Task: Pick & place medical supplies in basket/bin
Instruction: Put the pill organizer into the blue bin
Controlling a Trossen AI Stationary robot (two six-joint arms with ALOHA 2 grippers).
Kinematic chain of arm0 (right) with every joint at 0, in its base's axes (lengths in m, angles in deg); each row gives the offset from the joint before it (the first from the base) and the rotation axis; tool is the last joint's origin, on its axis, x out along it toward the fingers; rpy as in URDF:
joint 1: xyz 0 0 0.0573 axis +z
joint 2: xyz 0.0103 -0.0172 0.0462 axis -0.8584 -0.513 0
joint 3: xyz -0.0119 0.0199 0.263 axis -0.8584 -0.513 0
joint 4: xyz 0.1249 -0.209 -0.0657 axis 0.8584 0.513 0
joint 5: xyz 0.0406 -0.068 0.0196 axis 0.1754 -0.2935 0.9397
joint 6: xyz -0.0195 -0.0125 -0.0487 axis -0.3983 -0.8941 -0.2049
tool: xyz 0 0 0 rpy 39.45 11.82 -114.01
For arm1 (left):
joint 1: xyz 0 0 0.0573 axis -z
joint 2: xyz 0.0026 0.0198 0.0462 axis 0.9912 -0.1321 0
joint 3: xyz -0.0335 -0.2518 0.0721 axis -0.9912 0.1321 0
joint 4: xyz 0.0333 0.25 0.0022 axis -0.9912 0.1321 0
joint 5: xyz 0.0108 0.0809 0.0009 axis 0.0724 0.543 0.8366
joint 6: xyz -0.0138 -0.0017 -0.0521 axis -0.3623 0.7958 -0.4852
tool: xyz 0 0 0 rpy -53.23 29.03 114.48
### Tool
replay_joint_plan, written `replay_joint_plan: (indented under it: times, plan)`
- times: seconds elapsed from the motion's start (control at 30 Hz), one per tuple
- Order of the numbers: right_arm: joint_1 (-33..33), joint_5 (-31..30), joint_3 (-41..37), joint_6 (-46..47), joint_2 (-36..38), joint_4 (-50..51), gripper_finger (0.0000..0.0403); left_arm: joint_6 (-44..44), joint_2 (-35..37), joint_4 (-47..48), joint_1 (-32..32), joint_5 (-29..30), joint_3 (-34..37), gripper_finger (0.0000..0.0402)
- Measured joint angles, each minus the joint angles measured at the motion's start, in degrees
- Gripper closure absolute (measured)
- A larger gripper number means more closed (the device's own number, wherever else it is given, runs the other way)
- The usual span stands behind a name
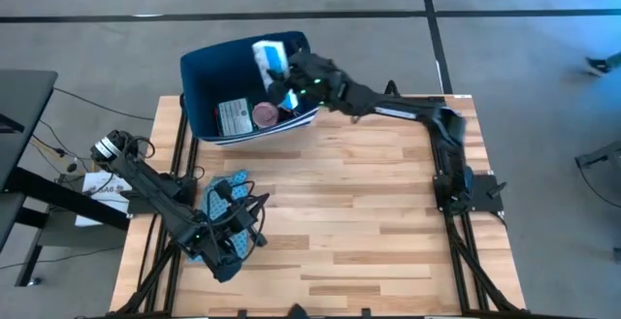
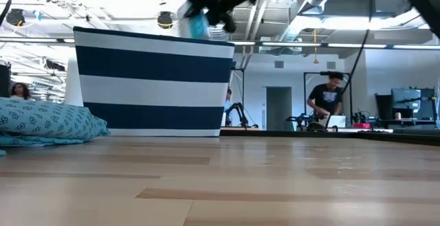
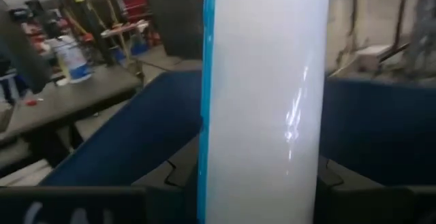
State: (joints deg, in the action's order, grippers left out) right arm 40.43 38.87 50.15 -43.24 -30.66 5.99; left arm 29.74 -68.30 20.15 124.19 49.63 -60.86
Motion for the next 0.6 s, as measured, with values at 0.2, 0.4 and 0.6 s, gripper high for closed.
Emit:
replay_joint_plan:
  times: [0.2, 0.4, 0.6]
  plan:
    - [-0.7, -5.7, 6.9, -2.1, -10.7, 1.9, 0.0262, -0.6, 0.0, 0.8, 0.2, -1.8, 0.0, 0.0401]
    - [-1.3, -5.0, 12.8, -7.6, -13.1, 10.0, 0.0224, -2.7, 0.0, 3.0, 0.2, 2.2, 0.0, 0.0401]
    - [-1.6, -4.8, 12.7, -9.5, -12.4, 16.8, 0.0183, -3.4, 0.0, 2.9, 0.2, 4.0, 0.0, 0.0402]
